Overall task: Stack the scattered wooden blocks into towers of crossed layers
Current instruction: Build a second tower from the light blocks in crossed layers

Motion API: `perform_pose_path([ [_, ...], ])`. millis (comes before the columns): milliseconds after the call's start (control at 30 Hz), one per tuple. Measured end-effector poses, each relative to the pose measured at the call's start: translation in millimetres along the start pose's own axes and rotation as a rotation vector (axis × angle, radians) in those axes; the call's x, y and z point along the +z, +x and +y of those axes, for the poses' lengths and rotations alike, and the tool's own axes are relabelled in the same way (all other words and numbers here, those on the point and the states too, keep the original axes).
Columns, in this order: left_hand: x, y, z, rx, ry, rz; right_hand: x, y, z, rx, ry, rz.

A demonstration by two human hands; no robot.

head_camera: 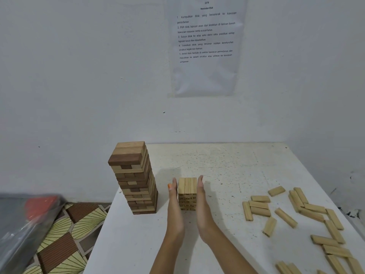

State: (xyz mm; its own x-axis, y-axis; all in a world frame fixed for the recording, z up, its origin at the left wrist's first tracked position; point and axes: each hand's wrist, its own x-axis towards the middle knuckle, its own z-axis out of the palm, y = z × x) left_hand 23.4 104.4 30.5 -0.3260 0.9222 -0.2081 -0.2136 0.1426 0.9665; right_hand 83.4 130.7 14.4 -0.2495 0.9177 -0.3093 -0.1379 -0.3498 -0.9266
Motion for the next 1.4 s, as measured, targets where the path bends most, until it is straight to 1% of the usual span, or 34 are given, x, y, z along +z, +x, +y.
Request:
perform_pose_path([
  [233, 2, 2, -5, -0.002, 0.004, 0.002, 2, -5, -6, 0.005, 0.018, -0.004],
  [433, 3, 1, -4, 0.006, -0.01, 0.012, 5, -3, -5, -0.015, 0.028, 0.038],
  [633, 2, 1, -6, 0.009, 0.011, -0.011, 5, -3, -7, -0.009, 0.041, 0.032],
  [867, 1, -2, -1, 0.011, -0.004, 0.015, -2, -10, -14, -0.01, 0.049, 0.053],
  [1200, 6, -4, -2, 0.001, -0.008, 0.011, -1, -12, -10, -0.042, 0.082, -0.009],
  [1400, 5, -4, -1, 0.003, -0.022, 0.015, -1, -12, -10, -0.051, 0.065, 0.007],
])
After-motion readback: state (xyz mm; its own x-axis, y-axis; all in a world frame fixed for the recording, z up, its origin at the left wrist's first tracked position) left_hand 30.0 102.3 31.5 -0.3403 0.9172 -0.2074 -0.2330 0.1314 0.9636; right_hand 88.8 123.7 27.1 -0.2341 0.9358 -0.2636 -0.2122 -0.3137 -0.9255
